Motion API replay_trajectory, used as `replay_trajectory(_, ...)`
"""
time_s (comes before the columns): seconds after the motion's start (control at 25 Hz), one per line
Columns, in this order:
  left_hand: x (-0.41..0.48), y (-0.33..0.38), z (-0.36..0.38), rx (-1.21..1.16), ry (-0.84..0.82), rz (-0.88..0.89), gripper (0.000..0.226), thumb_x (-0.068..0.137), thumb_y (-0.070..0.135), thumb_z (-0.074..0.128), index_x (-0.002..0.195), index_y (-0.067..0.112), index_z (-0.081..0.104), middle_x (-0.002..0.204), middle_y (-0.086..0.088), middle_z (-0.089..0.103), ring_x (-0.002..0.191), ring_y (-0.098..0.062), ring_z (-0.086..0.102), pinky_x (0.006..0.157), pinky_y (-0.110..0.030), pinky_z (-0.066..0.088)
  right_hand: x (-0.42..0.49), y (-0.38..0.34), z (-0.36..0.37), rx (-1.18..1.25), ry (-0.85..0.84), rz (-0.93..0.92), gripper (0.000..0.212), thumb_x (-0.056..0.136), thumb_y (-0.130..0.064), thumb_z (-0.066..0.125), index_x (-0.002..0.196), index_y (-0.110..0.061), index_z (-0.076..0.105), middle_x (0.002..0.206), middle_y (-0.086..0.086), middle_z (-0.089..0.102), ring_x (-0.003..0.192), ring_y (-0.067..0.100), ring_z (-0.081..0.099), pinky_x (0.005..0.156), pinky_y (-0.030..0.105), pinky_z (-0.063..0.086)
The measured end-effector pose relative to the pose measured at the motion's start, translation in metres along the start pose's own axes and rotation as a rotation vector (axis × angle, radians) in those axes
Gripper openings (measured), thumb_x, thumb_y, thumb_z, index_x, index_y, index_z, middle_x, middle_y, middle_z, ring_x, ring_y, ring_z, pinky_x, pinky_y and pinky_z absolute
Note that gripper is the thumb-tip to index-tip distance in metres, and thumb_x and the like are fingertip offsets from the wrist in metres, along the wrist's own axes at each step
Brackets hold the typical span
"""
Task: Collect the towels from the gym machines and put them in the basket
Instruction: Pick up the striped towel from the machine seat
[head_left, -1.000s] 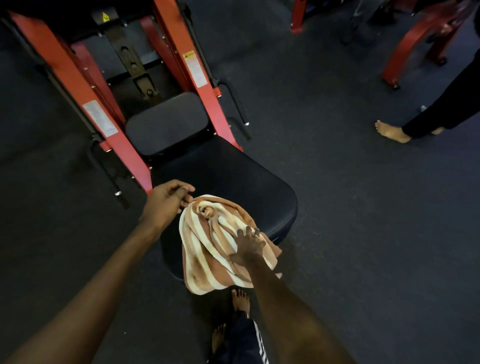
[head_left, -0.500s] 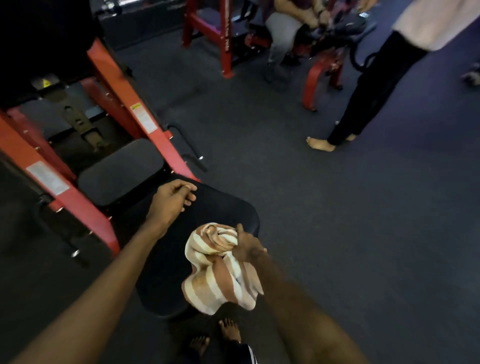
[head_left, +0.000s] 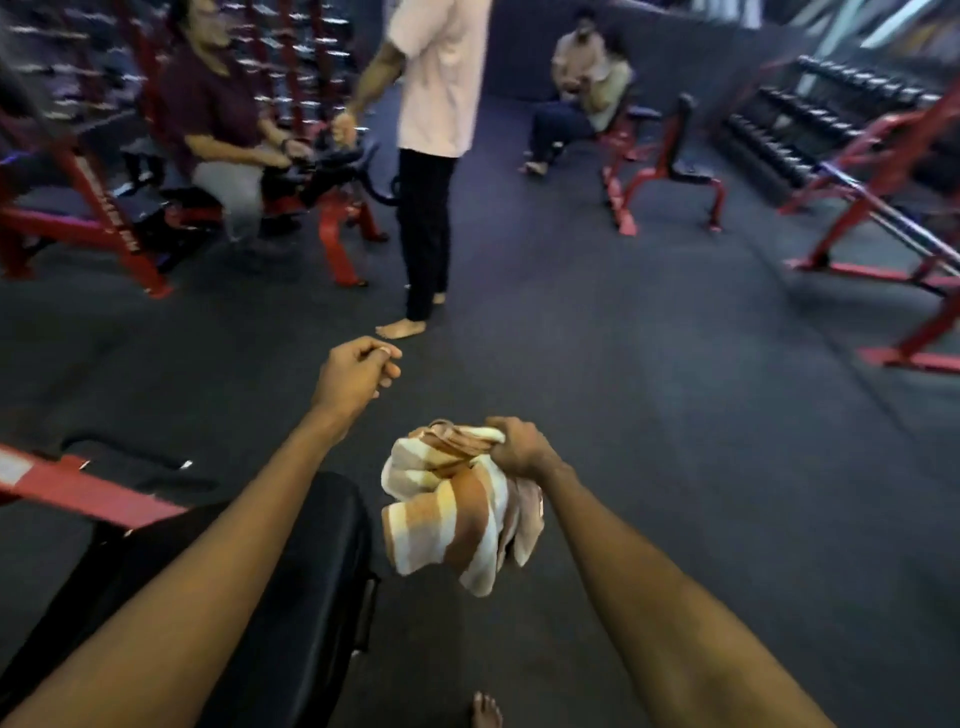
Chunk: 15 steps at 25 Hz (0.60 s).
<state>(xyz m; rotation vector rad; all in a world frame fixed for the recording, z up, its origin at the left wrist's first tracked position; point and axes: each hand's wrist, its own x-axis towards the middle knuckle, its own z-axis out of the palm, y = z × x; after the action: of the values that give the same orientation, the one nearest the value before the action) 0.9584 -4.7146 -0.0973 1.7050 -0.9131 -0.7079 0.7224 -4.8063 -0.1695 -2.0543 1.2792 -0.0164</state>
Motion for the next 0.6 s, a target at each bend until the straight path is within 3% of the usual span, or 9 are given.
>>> replay_trajectory(0.12, -0.012, 0.046, 0.090, 0.022, -0.180, 0.097, 0.022, 0.096, 0.015, 0.049, 0.089, 0.017, 0.070, 0.076, -0.001, 0.069, 0.064, -0.012, 0.060, 0.056, -0.026, 0.044, -0.059, 0.065, -0.059, 0.124, 0.211, 0.077, 0.028, 0.071, -0.022, 0.054, 0.095, -0.027, 0.067, 0.100, 0.002, 0.073, 0.100, 0.026, 0.066, 0.083, 0.035, 0.050)
replay_trajectory(0.32, -0.075, 0.119, 0.291, 0.032, -0.507, 0.206, 0.023, 0.094, 0.013, 0.048, 0.086, 0.016, 0.070, 0.075, -0.005, 0.069, 0.062, -0.015, 0.059, 0.053, -0.027, 0.042, -0.188, 0.218, -0.143, 0.326, 0.513, 0.315, 0.029, 0.068, -0.020, 0.053, 0.091, -0.027, 0.069, 0.092, -0.001, 0.074, 0.094, 0.023, 0.066, 0.076, 0.031, 0.049)
replay_trajectory(0.6, -0.249, 0.201, 0.577, -0.037, -0.924, 0.302, 0.022, 0.094, 0.013, 0.049, 0.092, 0.009, 0.071, 0.076, -0.006, 0.068, 0.061, -0.015, 0.059, 0.052, -0.026, 0.044, -0.401, 0.424, -0.214, 0.510, 0.915, 0.626, 0.030, 0.060, -0.019, 0.051, 0.083, -0.024, 0.069, 0.080, -0.005, 0.070, 0.085, 0.019, 0.064, 0.074, 0.032, 0.050)
